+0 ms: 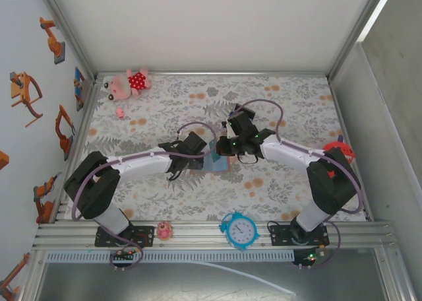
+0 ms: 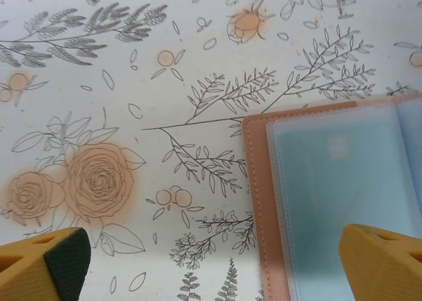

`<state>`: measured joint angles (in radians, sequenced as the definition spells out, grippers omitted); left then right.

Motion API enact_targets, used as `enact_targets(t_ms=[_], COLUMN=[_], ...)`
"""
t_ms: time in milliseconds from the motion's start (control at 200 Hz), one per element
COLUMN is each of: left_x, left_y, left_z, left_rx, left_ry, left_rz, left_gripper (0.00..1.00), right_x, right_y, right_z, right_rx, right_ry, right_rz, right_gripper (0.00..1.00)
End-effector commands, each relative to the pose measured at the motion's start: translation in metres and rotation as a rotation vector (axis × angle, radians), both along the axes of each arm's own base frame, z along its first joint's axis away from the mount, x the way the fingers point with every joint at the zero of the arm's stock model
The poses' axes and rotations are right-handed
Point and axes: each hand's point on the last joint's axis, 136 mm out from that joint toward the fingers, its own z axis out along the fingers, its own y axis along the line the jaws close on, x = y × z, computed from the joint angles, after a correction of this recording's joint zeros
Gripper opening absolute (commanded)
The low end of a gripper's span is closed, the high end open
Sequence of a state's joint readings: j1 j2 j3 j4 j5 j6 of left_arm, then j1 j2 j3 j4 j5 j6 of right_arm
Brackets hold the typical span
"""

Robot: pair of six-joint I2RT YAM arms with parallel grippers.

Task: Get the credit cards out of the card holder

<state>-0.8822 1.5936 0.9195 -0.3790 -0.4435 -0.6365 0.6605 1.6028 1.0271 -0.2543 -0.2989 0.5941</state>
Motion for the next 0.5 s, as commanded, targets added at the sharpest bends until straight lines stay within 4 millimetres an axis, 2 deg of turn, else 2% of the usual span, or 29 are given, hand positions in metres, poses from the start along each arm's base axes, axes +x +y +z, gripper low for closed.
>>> enact_targets(t_ms=[0, 250, 411, 496], left_x=[-0.001, -0.001, -0.002, -0.003], left_y=[0.016, 0.032, 0.044, 0.048], left_z=[0.013, 0.033, 0.043, 0.048], left_rx=[0.004, -0.063, -0.092, -0.106], left_ry=[-0.032, -0.09, -0.137, -0.162], left_rz=[0.049, 0.121, 0.143, 0.152], left_gripper=[0.97, 0.97, 0.97, 0.97], right_x=[0.012, 0.049, 0.07, 0.078], right_y=[-0.021, -0.056, -0.067, -0.069], right_z=[0.025, 0.056, 0.058, 0.051], right_rx=[-0.116, -0.364, -0.467, -0.512], right_ry=[-0.118, -0.287, -0.366, -0.388], right_rz=[0.027, 0.085, 0.169, 0.225], right_gripper=[0.0, 0.0, 0.0, 0.0])
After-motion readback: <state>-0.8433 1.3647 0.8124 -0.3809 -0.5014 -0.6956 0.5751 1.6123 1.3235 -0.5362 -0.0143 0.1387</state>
